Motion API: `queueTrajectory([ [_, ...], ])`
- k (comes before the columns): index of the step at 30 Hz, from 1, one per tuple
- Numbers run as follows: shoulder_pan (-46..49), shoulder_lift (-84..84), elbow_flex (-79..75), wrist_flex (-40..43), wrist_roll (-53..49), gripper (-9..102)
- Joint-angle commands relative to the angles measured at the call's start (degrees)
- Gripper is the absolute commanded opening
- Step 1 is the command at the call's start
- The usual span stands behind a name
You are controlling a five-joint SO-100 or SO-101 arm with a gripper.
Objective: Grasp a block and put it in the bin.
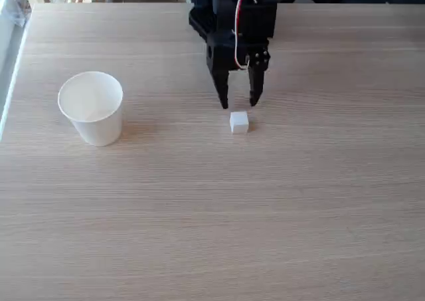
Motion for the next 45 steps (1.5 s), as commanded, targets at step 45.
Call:
queueTrajectory([
  [45, 1.05, -17.4, -15.47, -4.83, 0.35, 0],
])
